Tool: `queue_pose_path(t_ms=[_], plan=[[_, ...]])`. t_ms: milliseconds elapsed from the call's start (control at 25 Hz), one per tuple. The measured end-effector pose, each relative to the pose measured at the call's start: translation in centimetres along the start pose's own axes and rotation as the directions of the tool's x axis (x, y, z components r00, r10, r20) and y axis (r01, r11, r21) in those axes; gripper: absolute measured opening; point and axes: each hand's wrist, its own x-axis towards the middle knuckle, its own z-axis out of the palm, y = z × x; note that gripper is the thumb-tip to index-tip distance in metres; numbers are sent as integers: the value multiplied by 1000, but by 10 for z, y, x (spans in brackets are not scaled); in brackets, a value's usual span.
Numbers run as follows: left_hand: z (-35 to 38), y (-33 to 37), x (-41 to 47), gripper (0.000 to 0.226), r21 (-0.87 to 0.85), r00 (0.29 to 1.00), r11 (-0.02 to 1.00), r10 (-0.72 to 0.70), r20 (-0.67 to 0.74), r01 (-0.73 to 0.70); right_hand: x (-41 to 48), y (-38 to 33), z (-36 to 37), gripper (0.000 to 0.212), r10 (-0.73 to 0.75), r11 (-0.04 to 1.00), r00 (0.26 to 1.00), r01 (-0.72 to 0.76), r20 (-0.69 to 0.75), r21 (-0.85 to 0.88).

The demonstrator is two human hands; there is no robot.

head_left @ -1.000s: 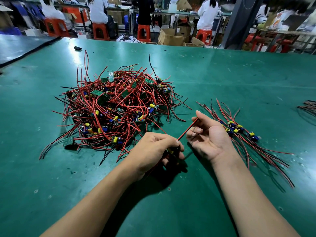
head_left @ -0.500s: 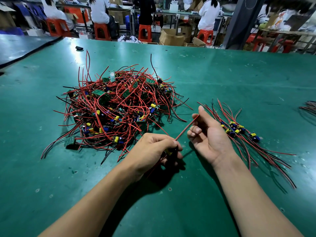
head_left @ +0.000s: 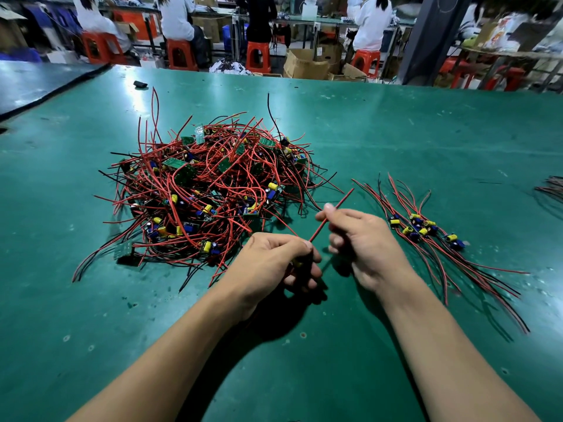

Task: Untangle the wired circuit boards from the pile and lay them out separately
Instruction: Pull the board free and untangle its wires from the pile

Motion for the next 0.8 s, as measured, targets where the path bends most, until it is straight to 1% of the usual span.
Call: queue_pose_path(t_ms=[80, 160, 240, 400, 440, 520, 600, 680, 720, 800], plan=[[0, 0, 0, 26, 57, 1000, 998, -5, 30, 4, 4, -3, -5, 26, 4, 994, 995, 7, -99, 108], [1, 0, 0, 27, 78, 999, 997, -10, 51, 6, 6, -6, -7, 29, 70, 972, 988, -36, -137, 233], [1, 0, 0, 27, 82, 998, 997, -15, 62, 10, 8, -8, -8, 30, 124, 935, 984, -73, -126, 348], [-1, 2, -2, 29, 96, 994, 995, -34, 101, 24, 10, -11, -11, 28, 142, 858, 984, -66, -110, 510], [-1, 2, -2, 30, 95, 993, 995, -42, 112, 32, 10, -11, -12, 30, 151, 838, 983, -69, -109, 541], [-3, 2, -2, 30, 80, 989, 996, -57, 134, 46, 9, -11, -13, 39, 173, 807, 980, -84, -97, 584], [-5, 1, -1, 28, 41, 991, 998, -52, 126, 47, 10, -8, -13, 44, 185, 812, 979, -102, -87, 575], [-5, 0, 0, 25, -53, 996, 997, -44, 76, 49, 9, -6, -11, 34, 169, 862, 982, -106, -83, 496], [-6, -1, 2, 25, -115, 998, 992, -40, 51, 46, 9, -4, -11, 34, 154, 896, 984, -101, -89, 432], [-8, -2, 5, 32, -197, 999, 979, -50, 14, 51, 9, -2, -11, 48, 133, 946, 988, -103, -76, 307]])
